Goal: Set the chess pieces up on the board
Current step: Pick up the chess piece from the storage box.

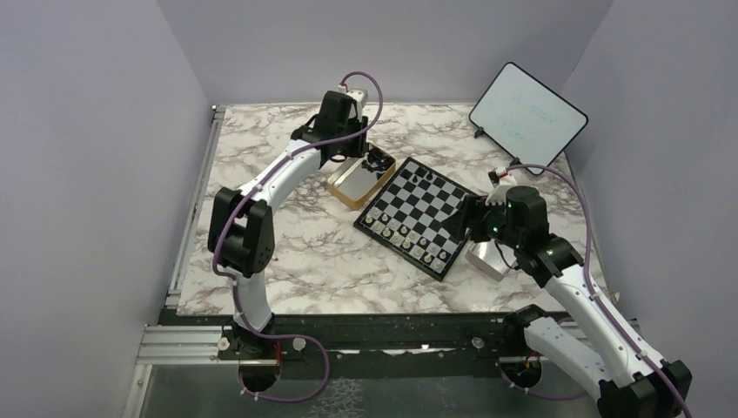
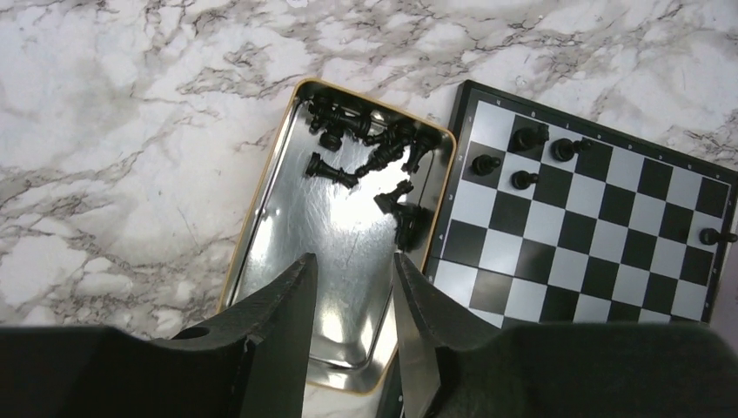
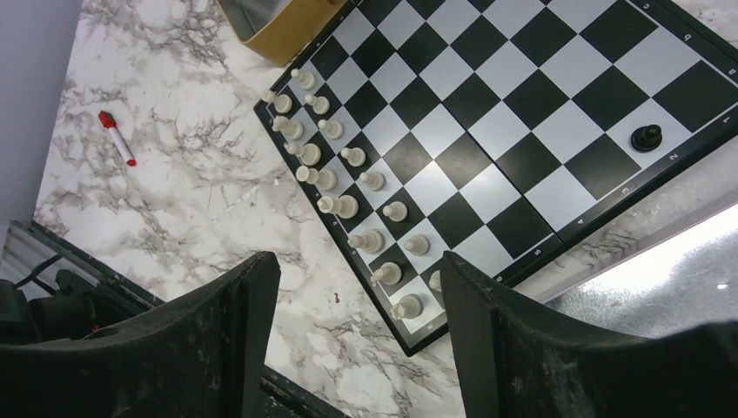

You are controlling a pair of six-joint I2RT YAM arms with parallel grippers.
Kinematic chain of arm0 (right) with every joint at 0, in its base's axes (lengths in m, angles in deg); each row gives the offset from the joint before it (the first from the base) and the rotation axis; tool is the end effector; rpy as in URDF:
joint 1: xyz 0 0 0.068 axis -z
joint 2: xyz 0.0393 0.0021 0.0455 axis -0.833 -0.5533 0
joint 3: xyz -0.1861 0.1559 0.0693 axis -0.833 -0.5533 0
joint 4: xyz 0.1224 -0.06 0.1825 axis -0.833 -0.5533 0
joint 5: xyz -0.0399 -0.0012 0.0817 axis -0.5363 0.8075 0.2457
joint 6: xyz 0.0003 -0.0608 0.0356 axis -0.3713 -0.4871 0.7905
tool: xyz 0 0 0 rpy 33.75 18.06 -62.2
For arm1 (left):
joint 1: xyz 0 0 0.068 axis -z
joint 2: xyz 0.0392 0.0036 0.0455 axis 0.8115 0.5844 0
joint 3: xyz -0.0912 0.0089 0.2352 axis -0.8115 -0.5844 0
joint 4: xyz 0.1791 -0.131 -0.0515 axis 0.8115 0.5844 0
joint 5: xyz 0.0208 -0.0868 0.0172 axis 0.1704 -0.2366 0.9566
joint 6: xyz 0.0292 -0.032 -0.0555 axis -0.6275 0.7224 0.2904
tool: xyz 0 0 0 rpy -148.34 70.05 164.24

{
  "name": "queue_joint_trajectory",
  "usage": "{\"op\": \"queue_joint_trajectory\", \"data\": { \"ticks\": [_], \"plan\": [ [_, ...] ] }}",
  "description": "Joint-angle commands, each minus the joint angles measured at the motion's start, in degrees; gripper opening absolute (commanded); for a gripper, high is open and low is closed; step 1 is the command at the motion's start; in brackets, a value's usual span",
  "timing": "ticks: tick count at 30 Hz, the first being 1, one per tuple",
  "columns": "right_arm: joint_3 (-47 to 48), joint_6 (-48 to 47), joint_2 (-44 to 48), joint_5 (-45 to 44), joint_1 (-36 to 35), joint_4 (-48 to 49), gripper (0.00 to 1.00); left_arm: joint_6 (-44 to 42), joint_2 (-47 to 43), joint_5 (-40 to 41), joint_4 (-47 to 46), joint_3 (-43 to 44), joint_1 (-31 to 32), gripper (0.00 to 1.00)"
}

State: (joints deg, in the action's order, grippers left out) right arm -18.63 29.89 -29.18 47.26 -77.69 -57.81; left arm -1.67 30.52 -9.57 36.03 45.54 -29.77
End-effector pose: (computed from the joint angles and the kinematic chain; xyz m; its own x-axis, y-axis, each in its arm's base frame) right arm 0.1615 0.0756 0.2580 -0.6314 0.1666 -0.7573 -0.2977 0.8497 0.4351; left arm 0.3694 -0.1731 0.2710 -0.6370 0.0878 -0.7658 0.3588 0.9131 -0.1938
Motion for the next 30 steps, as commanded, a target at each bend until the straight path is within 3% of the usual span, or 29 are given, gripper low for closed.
{"op": "queue_joint_trajectory", "data": {
  "ticks": [1,7,15,30],
  "plan": [
    [2.34,-0.11,0.94,1.03,0.04,-0.01,0.73,-1.59,5.71,3.99,-0.2,5.12,0.38,0.38],
    [2.47,-0.62,1.1,1.07,0.09,-1.06,0.72,2.23,9.87,7.79,-0.18,8.0,0.84,0.3],
    [1.19,-0.99,1.51,1.45,0.05,-0.2,0.73,12.86,12.68,11.34,-1.42,8.41,1.35,0.29],
    [0.99,-3.06,3.55,1.5,0.06,-0.74,0.73,22.73,18.1,20.43,-2.62,11.23,4.44,0.29]
  ]
}}
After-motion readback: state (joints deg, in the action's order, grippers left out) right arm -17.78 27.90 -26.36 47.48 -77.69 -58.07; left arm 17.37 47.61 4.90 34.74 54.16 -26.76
